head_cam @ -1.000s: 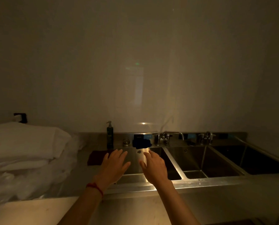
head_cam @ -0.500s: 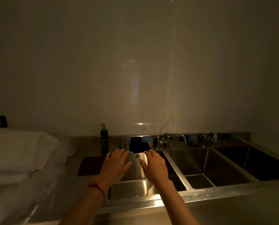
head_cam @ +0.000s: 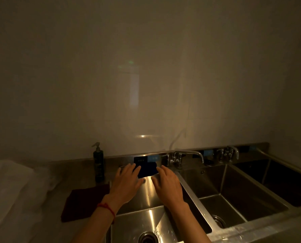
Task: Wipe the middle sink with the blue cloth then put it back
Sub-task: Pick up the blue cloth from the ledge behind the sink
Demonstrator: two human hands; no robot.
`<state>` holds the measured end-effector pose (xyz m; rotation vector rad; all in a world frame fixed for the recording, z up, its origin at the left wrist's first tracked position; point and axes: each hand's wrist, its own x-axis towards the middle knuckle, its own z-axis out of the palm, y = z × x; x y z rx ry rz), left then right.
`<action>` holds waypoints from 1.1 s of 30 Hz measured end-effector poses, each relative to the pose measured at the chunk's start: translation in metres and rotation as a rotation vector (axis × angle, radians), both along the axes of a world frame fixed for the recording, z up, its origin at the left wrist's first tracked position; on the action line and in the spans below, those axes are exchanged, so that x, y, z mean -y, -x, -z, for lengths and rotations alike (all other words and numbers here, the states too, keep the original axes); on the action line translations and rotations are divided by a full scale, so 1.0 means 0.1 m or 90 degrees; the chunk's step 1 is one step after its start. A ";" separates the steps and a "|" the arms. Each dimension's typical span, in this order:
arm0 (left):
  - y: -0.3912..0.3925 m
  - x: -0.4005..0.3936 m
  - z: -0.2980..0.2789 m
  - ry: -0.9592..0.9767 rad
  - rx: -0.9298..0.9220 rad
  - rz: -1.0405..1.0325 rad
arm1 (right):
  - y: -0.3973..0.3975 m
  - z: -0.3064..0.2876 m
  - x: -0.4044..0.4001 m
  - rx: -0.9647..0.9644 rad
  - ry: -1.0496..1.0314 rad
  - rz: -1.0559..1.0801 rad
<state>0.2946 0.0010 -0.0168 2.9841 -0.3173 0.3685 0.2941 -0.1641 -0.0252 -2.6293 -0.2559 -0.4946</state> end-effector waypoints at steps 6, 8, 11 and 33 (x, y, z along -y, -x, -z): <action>-0.55 0.15 0.16 -0.004 -0.022 0.001 | -0.49 0.10 0.13 0.006 0.002 0.002; -0.74 0.22 0.22 -0.001 -0.026 -0.002 | -0.68 0.15 0.19 0.002 0.006 -0.006; -1.01 0.35 0.34 0.008 -0.031 -0.019 | -0.96 0.25 0.29 -0.006 -0.001 -0.024; -2.38 0.82 1.02 0.020 -0.087 -0.099 | -2.58 0.89 0.77 -0.014 0.064 -0.144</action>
